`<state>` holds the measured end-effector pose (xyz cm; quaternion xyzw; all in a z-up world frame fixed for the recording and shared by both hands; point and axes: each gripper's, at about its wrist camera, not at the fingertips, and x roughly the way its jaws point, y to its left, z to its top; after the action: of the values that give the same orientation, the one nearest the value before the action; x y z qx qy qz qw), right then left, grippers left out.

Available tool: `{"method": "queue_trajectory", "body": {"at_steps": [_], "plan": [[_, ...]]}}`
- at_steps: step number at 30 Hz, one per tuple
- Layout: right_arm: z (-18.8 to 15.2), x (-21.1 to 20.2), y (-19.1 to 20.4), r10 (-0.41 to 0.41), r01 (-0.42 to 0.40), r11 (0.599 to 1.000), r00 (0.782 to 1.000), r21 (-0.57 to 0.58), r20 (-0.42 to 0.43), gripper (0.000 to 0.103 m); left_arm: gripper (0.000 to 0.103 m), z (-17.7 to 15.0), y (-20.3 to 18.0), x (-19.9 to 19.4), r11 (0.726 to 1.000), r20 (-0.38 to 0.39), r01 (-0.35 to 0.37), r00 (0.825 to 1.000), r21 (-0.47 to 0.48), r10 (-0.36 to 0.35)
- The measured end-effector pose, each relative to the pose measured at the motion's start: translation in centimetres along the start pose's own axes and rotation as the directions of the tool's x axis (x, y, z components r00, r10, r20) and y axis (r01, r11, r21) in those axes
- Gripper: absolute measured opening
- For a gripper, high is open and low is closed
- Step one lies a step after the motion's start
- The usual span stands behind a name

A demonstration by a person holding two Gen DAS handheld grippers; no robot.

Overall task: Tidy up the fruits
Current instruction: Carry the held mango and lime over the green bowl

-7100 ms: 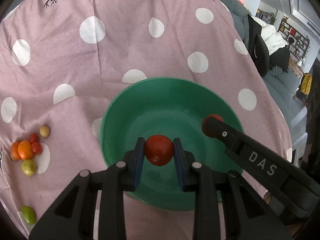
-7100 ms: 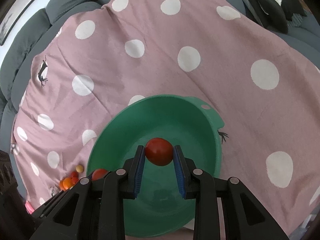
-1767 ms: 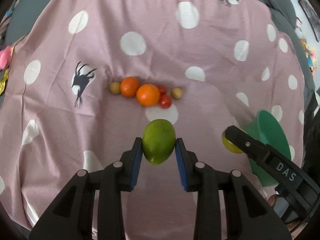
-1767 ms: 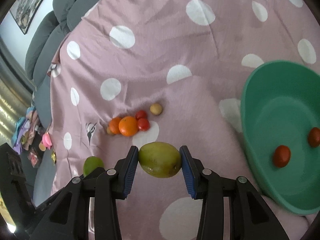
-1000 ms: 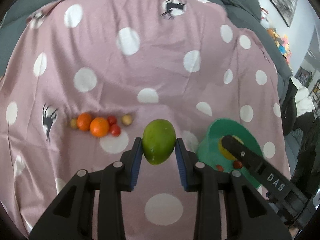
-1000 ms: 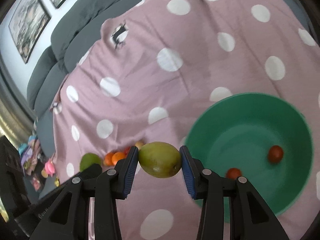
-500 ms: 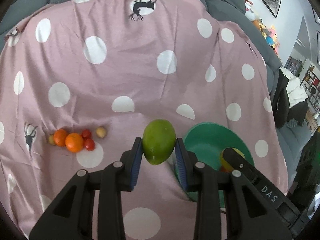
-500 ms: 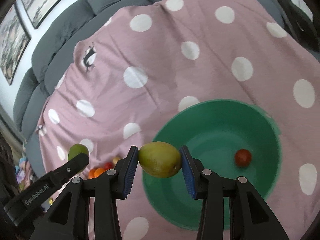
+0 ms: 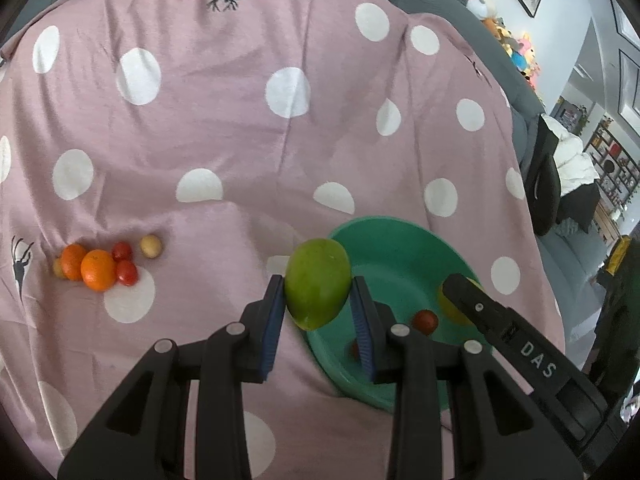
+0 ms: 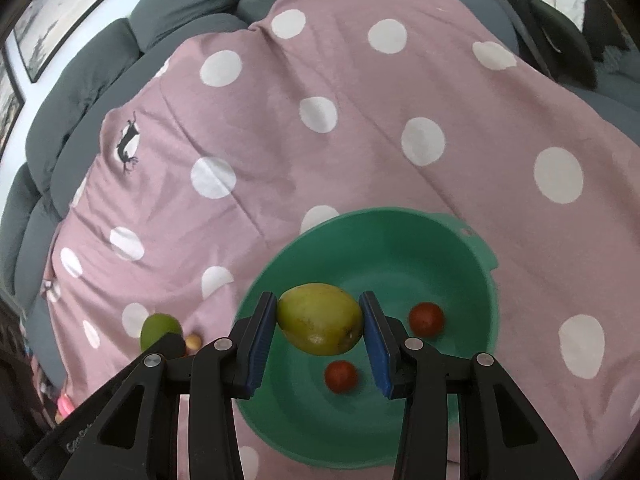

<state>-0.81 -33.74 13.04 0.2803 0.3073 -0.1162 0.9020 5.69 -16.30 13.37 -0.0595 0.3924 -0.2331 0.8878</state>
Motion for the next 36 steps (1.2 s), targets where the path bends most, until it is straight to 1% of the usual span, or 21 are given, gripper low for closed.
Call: {"method": "queue_trajectory", "body": {"at_steps": [7,10,13,20,25,28,31,36], "plan": [[0.0,0.1,-0.3,-0.023,0.023,1.0,1.0,0.008,0.002,0.044,0.033,-0.9,-1.2,0.9,0.999,-0.031,0.036,0.999,0.035,-0.035],[0.1,0.0,-0.5,-0.055,0.055,0.998,0.998,0.007,0.007,0.044,0.033,-1.2,-1.3,1.4,0.998,-0.044,0.058,0.997,0.029,-0.056],[0.1,0.1,-1.0,-0.059,0.059,0.998,0.998,0.017,0.004,0.044,0.033,-1.4,-1.5,1.8,0.996,-0.058,0.082,0.995,0.024,-0.08],[0.2,0.5,-1.7,-0.092,0.092,0.995,0.996,0.031,-0.006,0.044,0.033,-2.2,-2.9,2.7,0.991,-0.084,0.123,0.989,0.046,-0.119],[0.2,0.6,-1.9,-0.111,0.112,0.993,0.994,0.036,-0.012,0.044,0.033,-2.6,-3.5,3.5,0.99,-0.104,0.125,0.988,0.062,-0.119],[0.1,0.7,-2.2,-0.114,0.114,0.993,0.993,0.038,-0.017,0.044,0.033,-2.7,-3.4,4.0,0.99,-0.119,0.133,0.985,0.047,-0.127],[0.1,0.8,-2.5,-0.125,0.126,0.991,0.992,0.042,-0.022,0.044,0.033,-2.7,-3.4,4.0,0.988,-0.118,0.149,0.983,0.038,-0.144],[0.1,1.0,-2.8,-0.132,0.134,0.99,0.991,0.045,-0.035,0.044,0.033,-2.9,-3.5,4.2,0.987,-0.12,0.153,0.982,0.044,-0.147]]}}
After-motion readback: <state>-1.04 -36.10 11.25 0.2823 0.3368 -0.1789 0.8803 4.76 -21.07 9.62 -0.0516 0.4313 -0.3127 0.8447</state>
